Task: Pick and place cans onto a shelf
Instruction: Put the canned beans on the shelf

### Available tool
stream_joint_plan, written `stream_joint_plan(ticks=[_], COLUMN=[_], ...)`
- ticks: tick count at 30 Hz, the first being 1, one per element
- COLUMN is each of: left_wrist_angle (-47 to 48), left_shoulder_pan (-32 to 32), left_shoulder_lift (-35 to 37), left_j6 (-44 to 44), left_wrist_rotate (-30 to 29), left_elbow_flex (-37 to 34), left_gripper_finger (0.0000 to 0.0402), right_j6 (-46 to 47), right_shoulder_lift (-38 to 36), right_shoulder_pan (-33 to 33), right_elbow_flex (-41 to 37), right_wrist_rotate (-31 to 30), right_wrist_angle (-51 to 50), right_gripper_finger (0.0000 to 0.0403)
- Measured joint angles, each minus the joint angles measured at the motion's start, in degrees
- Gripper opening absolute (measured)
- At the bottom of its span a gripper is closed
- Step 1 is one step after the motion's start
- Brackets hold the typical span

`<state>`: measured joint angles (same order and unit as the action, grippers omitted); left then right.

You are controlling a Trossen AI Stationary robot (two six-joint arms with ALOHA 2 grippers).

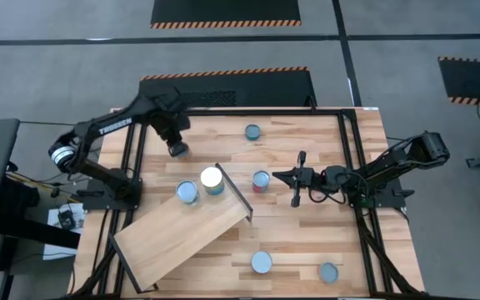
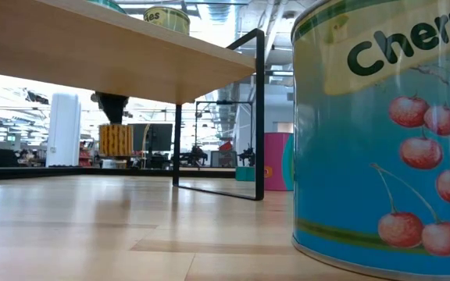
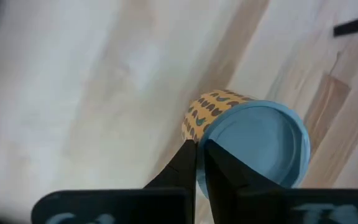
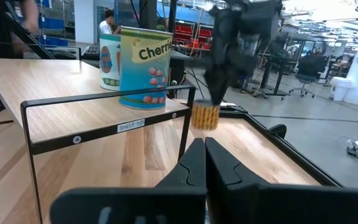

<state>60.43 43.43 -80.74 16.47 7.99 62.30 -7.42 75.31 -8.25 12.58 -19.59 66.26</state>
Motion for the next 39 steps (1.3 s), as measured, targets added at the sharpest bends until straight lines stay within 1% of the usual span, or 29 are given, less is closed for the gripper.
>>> stream_joint_plan(ticks=[2, 6, 9, 12, 15, 17, 19, 21, 28, 36, 39], left_wrist_angle=[2.8, 11.3, 18.4, 25.1, 30.2, 29.4, 29.9, 29.5, 29.6, 29.6, 29.6], left_shoulder_pan=[0.2, 0.3, 0.3, -0.6, -2.6, -4.2, -5.9, -8.0, -17.7, -30.1, -35.2], left_shoulder_lift=[1.2, 4.4, 7.1, 10.1, 13.3, 16.1, 18.6, 20.6, 24.4, 24.7, 24.6], left_j6=[0.5, 1.3, 0.5, -2.2, -5.2, -7.9, -9.6, -11.8, -21.5, -30.5, -34.7], left_wrist_rotate=[-1.4, -3.8, -4.1, -3.6, -3.2, -1.7, 2.9, 5.1, 6.0, 6.3, 5.1], left_elbow_flex=[3.2, 10.2, 14.8, 17.4, 17.6, 16.6, 15.9, 15.2, 14.4, 14.4, 14.4], left_gripper_finger=[0.0004, 0.0003, 0.0003, 0.0003, 0.0003, 0.0003, 0.0003, 0.0003, 0.0003, 0.0003, 0.0003], right_j6=[0.0, 0.3, 0.3, 0.3, 0.3, 0.4, 0.5, 0.5, 0.5, 0.5, 0.5], right_shoulder_lift=[0.0, 0.0, 0.0, 0.0, 0.0, 0.0, 0.0, 0.0, 0.0, 0.0, 0.0], right_shoulder_pan=[0.0, 0.0, 0.0, 0.0, 0.0, 0.0, 0.0, 0.1, 0.2, 0.2, 0.2], right_elbow_flex=[0.0, 0.0, 0.0, 0.0, 0.0, 0.0, 0.0, 0.0, 0.0, 0.0, 0.0], right_wrist_rotate=[0.0, 0.0, 0.0, 0.0, 0.0, 0.0, 0.0, 0.0, 0.0, 0.0, 0.0], right_wrist_angle=[0.1, 0.1, 0.2, 0.2, 0.2, 0.2, 0.2, 0.2, 0.3, 0.3, 0.3], right_gripper_finger=[0.0008, 0.0008, 0.0008, 0.0008, 0.0008, 0.0008, 0.0008, 0.0008, 0.0008, 0.0008, 0.0008])
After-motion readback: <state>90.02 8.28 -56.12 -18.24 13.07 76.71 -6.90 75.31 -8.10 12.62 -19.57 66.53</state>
